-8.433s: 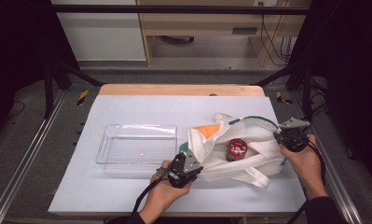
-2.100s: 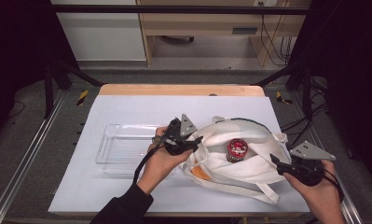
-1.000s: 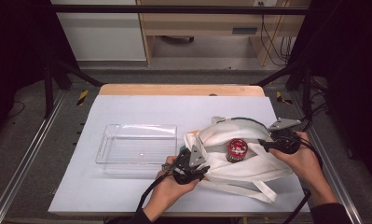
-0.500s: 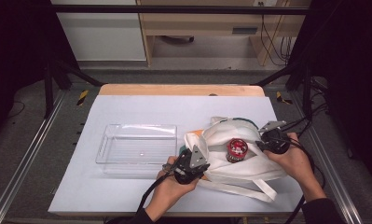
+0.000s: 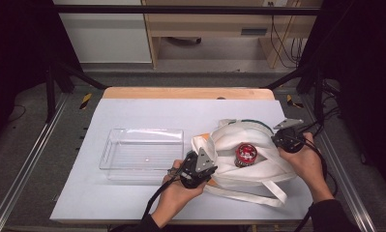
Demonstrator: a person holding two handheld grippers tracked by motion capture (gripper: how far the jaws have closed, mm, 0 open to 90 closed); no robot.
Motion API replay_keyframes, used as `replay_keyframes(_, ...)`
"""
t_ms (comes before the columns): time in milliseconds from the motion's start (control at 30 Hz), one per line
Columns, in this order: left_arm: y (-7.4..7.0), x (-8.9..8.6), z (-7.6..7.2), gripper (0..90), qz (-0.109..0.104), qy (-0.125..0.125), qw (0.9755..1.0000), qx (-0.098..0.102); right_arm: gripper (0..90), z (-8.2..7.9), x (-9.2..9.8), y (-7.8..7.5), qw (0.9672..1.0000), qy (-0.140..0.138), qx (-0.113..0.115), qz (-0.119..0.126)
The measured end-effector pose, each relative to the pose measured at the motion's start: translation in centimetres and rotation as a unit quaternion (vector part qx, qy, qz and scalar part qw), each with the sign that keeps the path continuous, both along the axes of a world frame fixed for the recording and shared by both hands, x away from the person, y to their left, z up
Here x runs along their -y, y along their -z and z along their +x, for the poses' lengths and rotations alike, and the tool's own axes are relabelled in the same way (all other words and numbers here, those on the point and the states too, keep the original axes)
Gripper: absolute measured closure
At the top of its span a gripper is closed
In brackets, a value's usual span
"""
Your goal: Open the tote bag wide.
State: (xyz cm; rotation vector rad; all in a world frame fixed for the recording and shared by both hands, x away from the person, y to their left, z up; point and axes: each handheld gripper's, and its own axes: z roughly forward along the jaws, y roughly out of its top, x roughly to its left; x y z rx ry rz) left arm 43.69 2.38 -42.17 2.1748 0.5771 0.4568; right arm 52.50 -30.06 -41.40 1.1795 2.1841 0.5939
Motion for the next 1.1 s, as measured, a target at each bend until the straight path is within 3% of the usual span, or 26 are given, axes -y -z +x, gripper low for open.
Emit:
replay_keyframes(133,0.8,0.1,0.2,77.4,0.003,0.000,1.0000,-0.008,83.1,0.8,0.7,0.5,0.9997,0.015,-0.002,0.019)
replay_keyframes(467,0.9,0.1,0.3,77.8,-0.003,-0.002,1.0000,-0.009,79.9,-0.8,0.3,0.5,0.9984,-0.037,0.008,0.043)
replay_keyframes(533,0.9,0.1,0.3,77.8,-0.005,-0.003,0.9999,-0.011,71.6,-1.0,0.2,0.7,0.9977,-0.051,0.007,0.044)
replay_keyframes(633,1.0,0.1,0.3,77.9,0.000,0.001,1.0000,-0.010,53.8,-0.8,-0.2,1.4,0.9974,-0.062,-0.013,0.034)
replay_keyframes(700,1.0,0.1,0.2,77.9,-0.003,0.001,1.0000,-0.009,49.3,-0.5,-0.6,1.8,0.9974,-0.066,-0.017,0.024)
replay_keyframes(767,0.9,0.1,0.2,77.9,-0.002,0.001,1.0000,-0.009,51.5,-0.2,-1.0,2.2,0.9976,-0.066,-0.022,0.009)
replay_keyframes(867,0.9,0.0,0.1,78.0,-0.003,0.003,0.9999,-0.012,75.0,0.1,-1.3,2.6,0.9978,-0.062,-0.019,-0.017)
replay_keyframes(933,0.8,0.0,0.0,78.0,-0.004,0.003,0.9999,-0.010,82.3,0.2,-1.2,2.4,0.9985,-0.050,-0.017,-0.010)
replay_keyframes(1100,0.9,-0.1,0.1,78.4,0.004,0.003,0.9999,-0.013,84.5,0.8,-0.9,1.1,0.9997,-0.024,0.004,0.009)
